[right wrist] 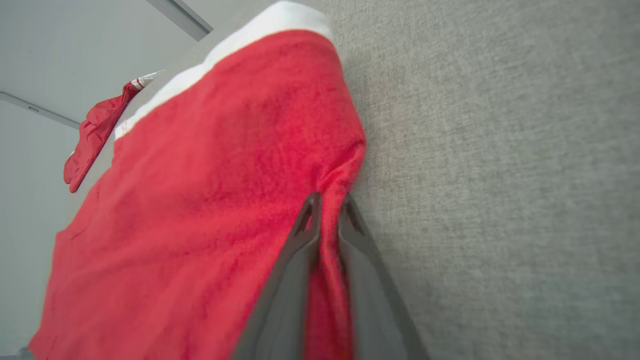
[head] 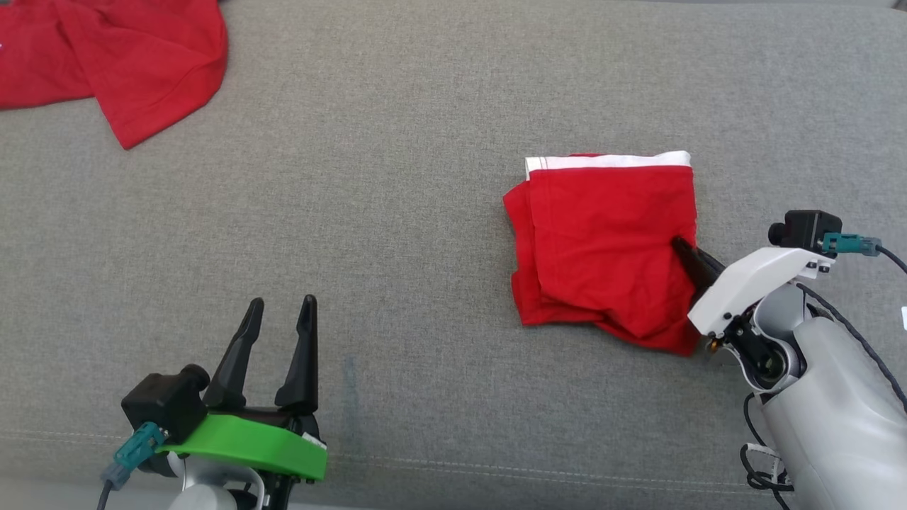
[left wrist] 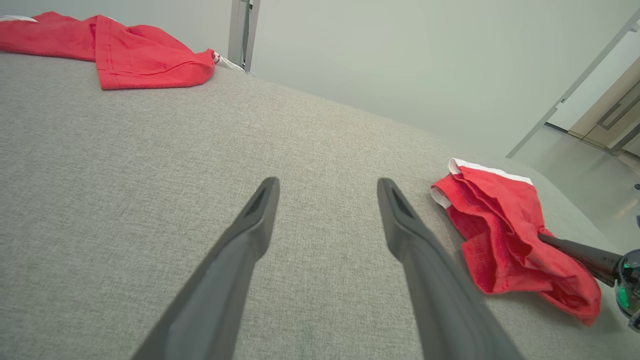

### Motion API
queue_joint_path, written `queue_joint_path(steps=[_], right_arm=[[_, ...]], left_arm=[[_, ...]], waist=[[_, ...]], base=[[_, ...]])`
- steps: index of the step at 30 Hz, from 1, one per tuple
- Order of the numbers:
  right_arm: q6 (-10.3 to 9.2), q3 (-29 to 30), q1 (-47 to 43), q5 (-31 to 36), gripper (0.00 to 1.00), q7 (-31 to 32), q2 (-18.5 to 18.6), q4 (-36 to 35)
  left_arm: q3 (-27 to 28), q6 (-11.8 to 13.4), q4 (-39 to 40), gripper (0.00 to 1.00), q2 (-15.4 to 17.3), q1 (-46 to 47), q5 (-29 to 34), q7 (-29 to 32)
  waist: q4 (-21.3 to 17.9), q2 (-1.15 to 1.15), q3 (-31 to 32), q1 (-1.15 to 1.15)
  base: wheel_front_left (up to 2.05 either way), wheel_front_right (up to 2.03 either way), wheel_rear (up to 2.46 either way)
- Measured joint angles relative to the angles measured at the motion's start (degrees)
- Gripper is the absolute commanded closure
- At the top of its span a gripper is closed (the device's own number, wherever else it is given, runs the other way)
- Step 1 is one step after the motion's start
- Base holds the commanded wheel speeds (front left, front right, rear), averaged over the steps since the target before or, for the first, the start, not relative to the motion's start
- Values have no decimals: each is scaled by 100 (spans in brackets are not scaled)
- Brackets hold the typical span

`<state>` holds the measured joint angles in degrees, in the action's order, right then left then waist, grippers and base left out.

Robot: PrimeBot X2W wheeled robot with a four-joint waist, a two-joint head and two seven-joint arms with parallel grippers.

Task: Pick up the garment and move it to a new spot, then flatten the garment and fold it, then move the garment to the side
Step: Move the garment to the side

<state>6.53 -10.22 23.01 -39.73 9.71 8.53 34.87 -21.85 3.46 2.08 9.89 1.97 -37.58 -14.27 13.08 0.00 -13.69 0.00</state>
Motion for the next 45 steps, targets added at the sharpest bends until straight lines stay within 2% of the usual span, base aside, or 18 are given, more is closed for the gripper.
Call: queue_joint_path(steps=[8,17,26,35,45], right_arm=[[11,-116,235,-81,100,180,242,20],[52,-102,760,71,100,408,1013,81],[52,108,996,162,100,403,1483,354],[-5,366,1367,181,100,208,1697,553],[-15,464,1417,156,100,-138,1619,1017]], left_arm=[[108,-99,-16,0,-93,-88,5,0],[135,-192,-71,0,-115,-88,57,0],[120,-238,-97,0,31,-88,223,0],[203,-220,45,0,240,-92,265,13],[308,-165,152,0,387,-92,307,114]], waist=[[-9,0,-11,0],[-37,0,-29,0],[-35,0,-86,0],[-168,0,-266,0],[-480,0,-409,0]], base=[[0,0,0],[0,0,0],[0,0,0],[0,0,0],[0,0,0]])
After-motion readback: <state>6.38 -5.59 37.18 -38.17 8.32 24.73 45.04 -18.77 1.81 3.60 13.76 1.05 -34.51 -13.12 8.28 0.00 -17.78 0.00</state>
